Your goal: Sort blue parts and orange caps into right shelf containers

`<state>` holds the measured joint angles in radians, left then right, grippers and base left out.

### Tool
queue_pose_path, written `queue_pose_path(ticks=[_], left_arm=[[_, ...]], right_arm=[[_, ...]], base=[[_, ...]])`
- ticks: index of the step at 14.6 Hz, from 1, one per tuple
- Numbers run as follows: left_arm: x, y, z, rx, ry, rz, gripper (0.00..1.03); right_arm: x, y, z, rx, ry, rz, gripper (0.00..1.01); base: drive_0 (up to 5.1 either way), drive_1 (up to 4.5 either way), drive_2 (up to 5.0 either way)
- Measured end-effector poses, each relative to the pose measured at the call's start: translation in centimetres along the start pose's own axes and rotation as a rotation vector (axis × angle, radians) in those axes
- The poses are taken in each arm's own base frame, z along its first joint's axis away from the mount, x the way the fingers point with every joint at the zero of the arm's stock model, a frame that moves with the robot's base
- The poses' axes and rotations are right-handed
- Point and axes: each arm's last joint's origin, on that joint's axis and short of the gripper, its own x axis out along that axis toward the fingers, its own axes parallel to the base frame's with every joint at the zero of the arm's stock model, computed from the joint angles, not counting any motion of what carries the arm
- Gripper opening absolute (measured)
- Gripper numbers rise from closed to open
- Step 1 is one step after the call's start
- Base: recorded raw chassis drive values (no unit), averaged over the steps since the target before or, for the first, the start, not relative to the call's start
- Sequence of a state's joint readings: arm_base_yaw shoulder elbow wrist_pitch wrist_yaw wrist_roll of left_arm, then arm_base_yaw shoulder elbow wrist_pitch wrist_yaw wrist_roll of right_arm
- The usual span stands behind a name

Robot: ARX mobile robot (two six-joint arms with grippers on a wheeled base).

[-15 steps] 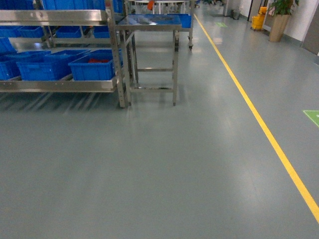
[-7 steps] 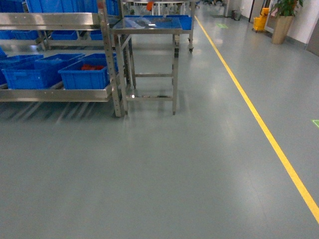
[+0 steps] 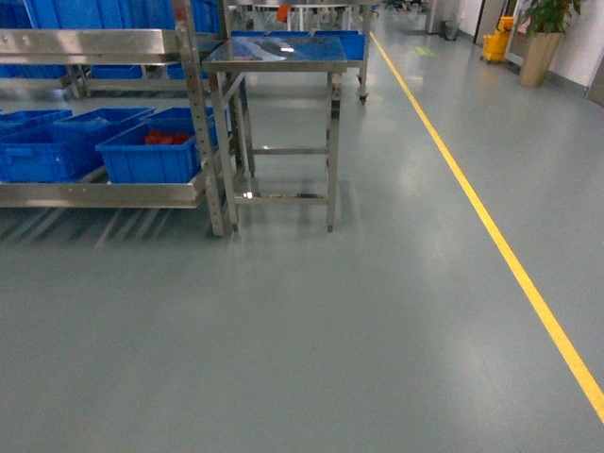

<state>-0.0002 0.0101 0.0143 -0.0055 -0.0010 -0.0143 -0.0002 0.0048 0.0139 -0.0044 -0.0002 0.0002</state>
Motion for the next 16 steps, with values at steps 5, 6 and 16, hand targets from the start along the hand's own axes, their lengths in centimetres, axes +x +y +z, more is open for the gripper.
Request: queue_pose_path(ticks=[5, 6, 16], left_arm=[[0.00, 0.00, 0.00, 0.000, 0.000, -0.001, 0.44], [0.00, 0.00, -0.01, 0.000, 0.002, 0.001, 0.44], [0.00, 0.00, -0.02, 0.000, 0.002, -0.001, 0.44]], right_arm=[[0.00, 0.00, 0.00, 0.000, 0.000, 0.000, 0.44], [0.00, 0.00, -0.03, 0.000, 0.003, 0.000, 0.44], [0.00, 0.00, -0.02, 0.000, 0.002, 0.000, 0.44]], base=[[0.0, 4.14, -4.2], [0.0, 4.15, -4.2], [0.0, 4.19, -4.2]])
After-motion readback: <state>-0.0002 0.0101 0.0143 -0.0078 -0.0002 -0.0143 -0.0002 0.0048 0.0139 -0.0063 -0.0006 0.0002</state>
